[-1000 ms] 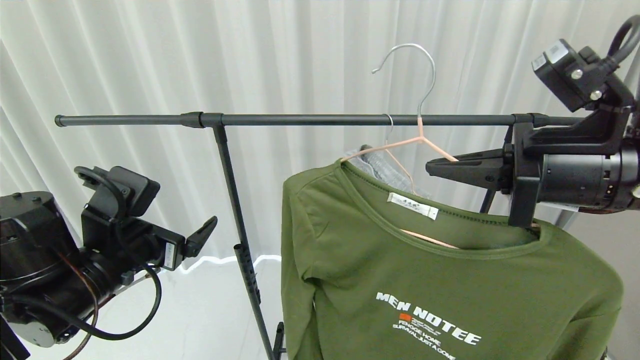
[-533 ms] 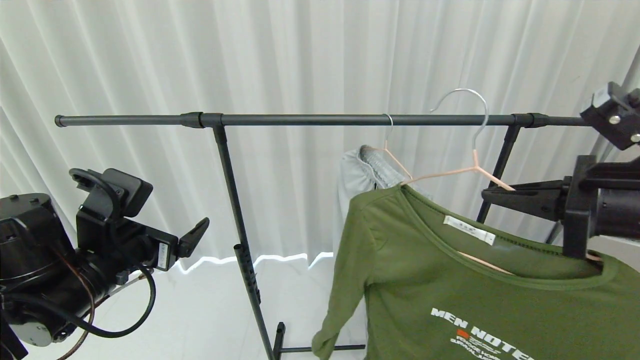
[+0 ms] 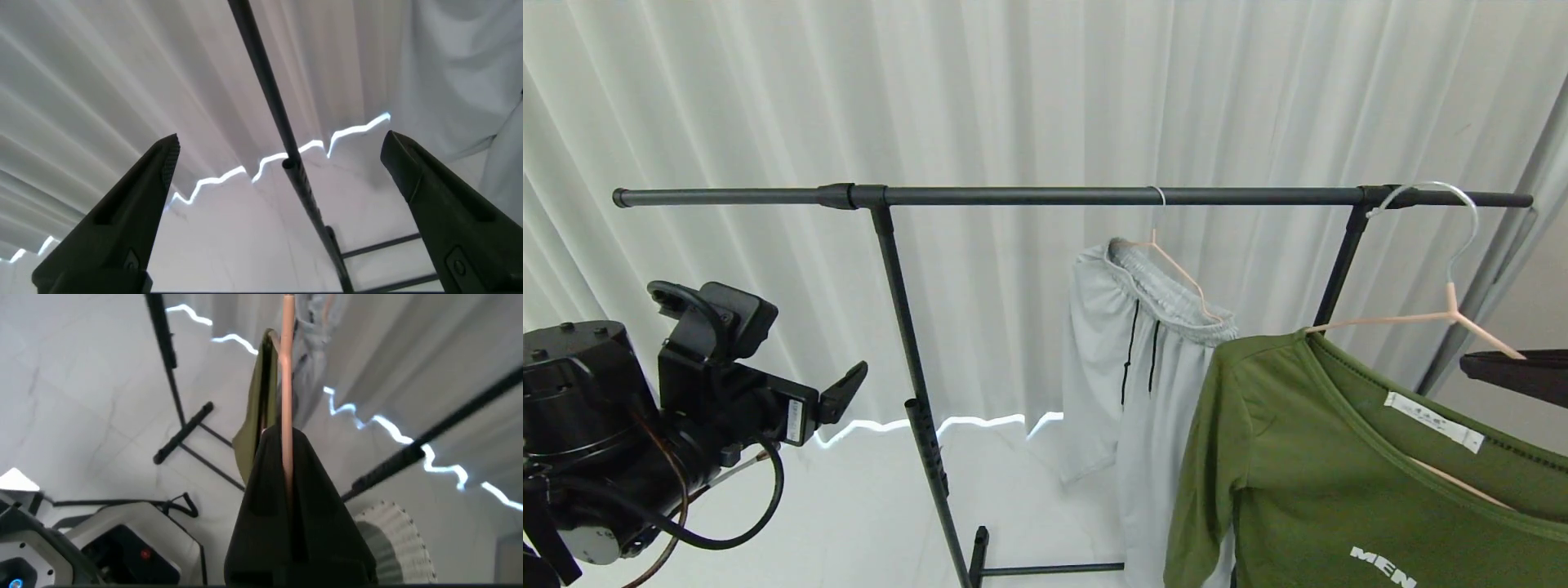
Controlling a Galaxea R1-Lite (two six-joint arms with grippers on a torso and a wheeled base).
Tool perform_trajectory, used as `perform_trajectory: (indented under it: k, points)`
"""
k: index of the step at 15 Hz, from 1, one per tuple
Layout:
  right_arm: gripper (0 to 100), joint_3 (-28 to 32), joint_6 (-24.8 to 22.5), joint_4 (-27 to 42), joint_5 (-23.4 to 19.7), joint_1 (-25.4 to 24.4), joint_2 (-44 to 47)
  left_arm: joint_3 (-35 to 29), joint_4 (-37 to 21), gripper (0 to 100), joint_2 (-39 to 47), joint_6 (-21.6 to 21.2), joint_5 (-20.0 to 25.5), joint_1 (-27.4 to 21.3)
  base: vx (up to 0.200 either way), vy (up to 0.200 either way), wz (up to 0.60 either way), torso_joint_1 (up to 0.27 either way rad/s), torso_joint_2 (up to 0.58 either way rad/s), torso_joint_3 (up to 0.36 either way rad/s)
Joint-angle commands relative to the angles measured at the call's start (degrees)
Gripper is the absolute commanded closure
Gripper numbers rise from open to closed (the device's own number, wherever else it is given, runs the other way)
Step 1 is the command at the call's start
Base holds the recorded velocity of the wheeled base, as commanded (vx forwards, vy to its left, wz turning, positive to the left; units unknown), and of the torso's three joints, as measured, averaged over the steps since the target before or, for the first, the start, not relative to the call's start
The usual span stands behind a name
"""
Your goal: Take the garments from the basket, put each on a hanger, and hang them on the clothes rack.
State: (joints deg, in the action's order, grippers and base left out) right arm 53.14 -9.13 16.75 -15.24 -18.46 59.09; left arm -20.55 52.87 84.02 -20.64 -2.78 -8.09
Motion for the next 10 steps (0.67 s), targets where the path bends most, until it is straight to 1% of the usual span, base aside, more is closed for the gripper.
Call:
perform_trajectory:
  k: [1, 3, 4, 7, 10]
  points:
    - [100, -0.49, 0.43, 0.04, -0.14, 2.28, -2.40, 0.07, 0.04, 0, 0.09, 0.07, -0.03, 0.01, 0.000, 0.000, 0.00, 0.000, 0.00, 0.000]
    - [100, -0.49, 1.04, -0.05, -0.14, 2.28, -2.31, 0.51, 0.04, 0, 0.09, 0.42, -0.03, -0.08, 0.000, 0.000, 0.00, 0.000, 0.00, 0.000]
    - [100, -0.76, 1.22, -0.05, -0.23, 2.28, -2.05, 1.04, 0.04, 0, 0.01, 2.97, -0.03, -0.08, 0.000, 0.000, 0.00, 0.000, 0.00, 0.000]
    - [100, -0.93, 1.22, -0.05, -0.14, 2.28, -1.70, 1.39, 0.04, 0, -0.17, 2.71, -0.12, 0.89, 0.000, 0.000, 0.00, 0.000, 0.00, 0.000]
    - [100, -0.84, 1.22, -0.05, -0.14, 2.28, -1.52, 1.48, 1.80, 0, 0.45, 2.53, -0.03, 0.89, 0.000, -0.200, 0.00, 0.001, -0.01, 0.002]
